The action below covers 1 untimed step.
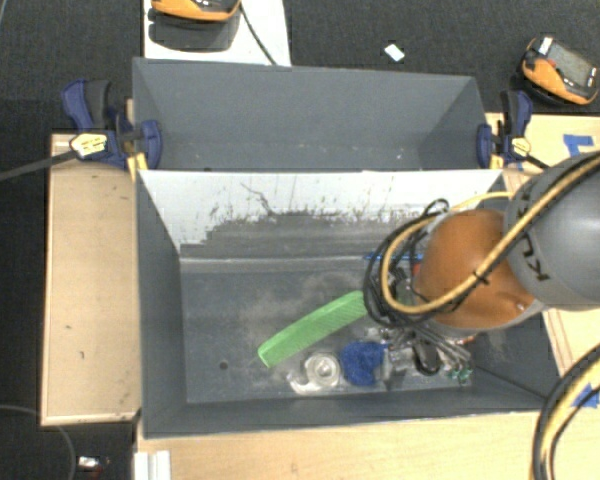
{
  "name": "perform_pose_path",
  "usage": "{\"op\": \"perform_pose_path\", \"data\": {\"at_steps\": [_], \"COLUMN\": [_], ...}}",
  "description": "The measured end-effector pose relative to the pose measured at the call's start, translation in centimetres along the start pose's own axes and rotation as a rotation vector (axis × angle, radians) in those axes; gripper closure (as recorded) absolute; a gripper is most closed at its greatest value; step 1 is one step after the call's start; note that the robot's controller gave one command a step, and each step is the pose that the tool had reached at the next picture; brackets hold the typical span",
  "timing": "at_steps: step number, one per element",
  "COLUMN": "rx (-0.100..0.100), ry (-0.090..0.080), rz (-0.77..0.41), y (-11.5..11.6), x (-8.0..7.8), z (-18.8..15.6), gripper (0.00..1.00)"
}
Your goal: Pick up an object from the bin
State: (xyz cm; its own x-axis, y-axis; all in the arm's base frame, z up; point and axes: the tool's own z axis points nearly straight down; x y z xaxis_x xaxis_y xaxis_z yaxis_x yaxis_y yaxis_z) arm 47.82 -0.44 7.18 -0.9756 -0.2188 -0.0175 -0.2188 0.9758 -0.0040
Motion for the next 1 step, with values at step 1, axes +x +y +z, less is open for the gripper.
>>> {"op": "perform_pose_path", "data": {"at_steps": [1], "rx": [-0.002], "ry": [0.005], "rz": [0.0], "y": [0.06], "x": [0.05], "z": [-5.28], "gripper": [1.0]}}
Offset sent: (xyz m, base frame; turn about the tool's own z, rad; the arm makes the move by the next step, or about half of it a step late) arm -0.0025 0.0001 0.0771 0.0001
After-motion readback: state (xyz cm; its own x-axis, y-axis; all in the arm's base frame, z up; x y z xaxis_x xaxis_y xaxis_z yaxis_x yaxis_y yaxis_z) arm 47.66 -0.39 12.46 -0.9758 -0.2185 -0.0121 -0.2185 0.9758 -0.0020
